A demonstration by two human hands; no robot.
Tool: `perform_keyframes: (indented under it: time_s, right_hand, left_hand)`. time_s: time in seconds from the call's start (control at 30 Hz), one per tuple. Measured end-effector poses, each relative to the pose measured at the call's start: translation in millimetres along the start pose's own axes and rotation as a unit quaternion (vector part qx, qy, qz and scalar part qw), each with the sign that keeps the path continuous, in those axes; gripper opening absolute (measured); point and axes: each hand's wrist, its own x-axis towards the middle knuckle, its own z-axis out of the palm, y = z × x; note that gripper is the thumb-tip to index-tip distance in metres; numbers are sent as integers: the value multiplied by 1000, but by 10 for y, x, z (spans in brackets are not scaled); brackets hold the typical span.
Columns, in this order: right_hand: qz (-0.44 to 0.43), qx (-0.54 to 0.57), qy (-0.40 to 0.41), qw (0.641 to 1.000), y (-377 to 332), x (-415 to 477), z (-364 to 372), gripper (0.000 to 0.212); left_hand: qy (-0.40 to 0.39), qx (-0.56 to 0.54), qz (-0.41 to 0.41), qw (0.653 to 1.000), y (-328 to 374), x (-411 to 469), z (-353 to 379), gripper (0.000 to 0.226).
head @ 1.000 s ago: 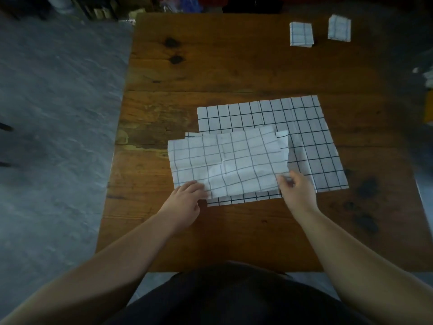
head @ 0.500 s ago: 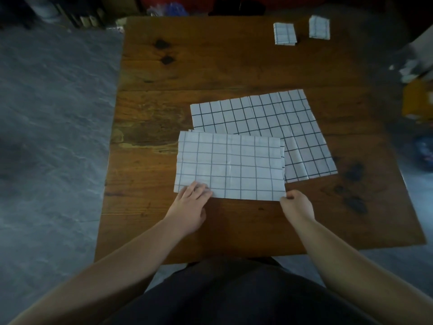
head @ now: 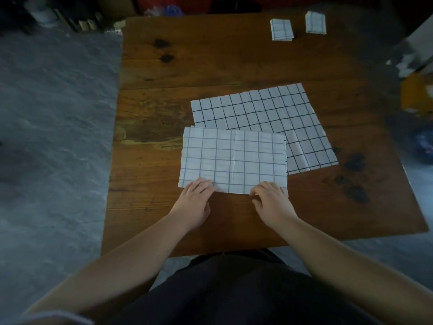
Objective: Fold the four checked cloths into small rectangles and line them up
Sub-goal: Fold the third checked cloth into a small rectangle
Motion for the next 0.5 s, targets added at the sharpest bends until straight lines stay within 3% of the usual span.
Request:
perform_keyframes:
  time_s: [0.5]
  right_hand:
    - [-53, -94, -12, 994, -19, 270, 55, 18]
  left_hand:
    - [-30, -39, -23, 999, -48, -158, -91, 54]
